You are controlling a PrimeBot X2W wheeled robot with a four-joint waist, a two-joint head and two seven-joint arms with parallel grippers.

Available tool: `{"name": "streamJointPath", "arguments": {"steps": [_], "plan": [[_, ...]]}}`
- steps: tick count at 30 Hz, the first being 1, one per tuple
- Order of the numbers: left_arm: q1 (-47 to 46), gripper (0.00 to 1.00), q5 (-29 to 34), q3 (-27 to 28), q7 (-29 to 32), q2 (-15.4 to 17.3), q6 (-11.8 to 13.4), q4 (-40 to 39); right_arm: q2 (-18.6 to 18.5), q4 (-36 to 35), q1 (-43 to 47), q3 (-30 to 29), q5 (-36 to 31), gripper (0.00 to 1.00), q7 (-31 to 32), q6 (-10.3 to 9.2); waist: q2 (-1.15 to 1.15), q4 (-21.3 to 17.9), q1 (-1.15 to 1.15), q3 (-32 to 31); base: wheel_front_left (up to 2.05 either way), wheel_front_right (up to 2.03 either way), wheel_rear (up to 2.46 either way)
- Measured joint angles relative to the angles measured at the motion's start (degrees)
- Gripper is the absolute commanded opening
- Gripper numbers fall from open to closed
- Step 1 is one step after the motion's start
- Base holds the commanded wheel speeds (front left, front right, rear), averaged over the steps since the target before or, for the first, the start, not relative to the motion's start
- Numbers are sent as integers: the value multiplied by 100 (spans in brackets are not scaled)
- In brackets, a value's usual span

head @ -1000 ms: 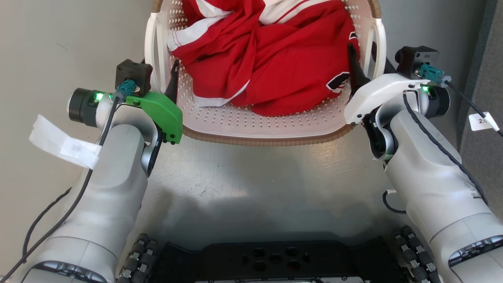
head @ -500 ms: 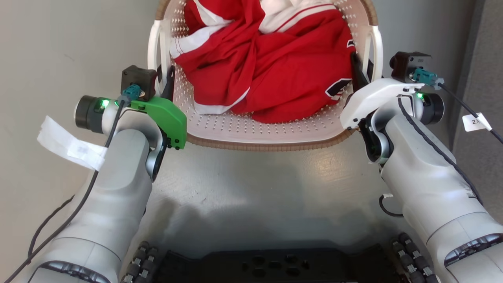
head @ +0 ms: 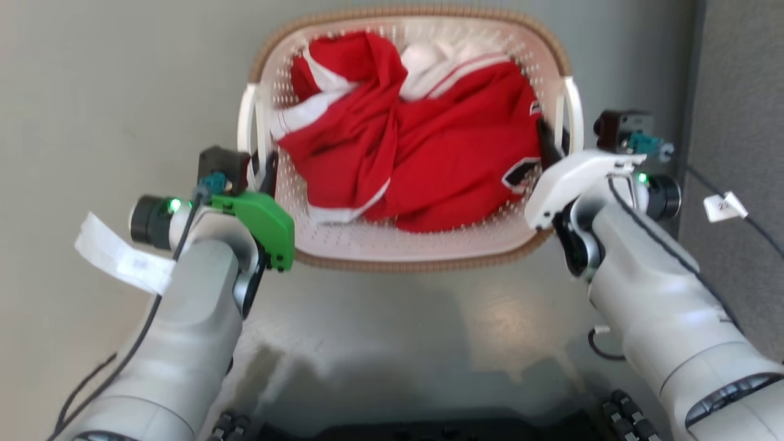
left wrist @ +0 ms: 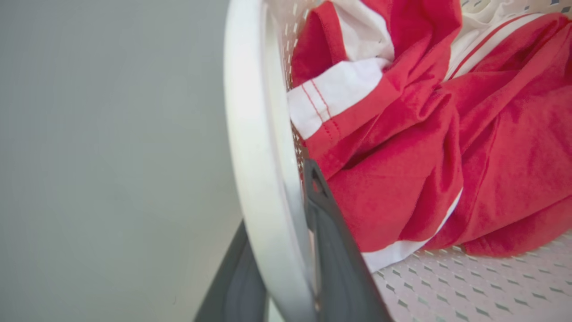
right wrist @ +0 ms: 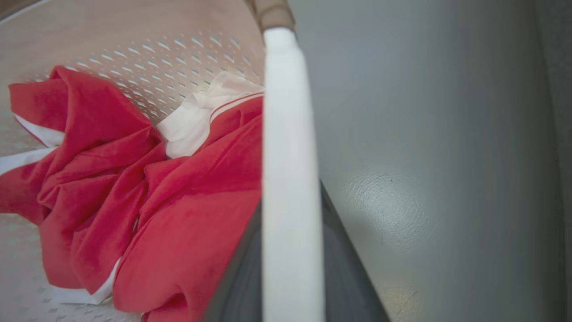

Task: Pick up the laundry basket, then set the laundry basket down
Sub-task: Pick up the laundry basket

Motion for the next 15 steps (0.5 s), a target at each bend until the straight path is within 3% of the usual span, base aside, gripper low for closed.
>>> {"name": "streamJointPath", "arguments": {"steps": [15], "plan": [[733,0,-621,-243,341,-110,-65,427,89,605,564,432,447,0,486,204,0,-17,0,-1058,0,0,0]]}}
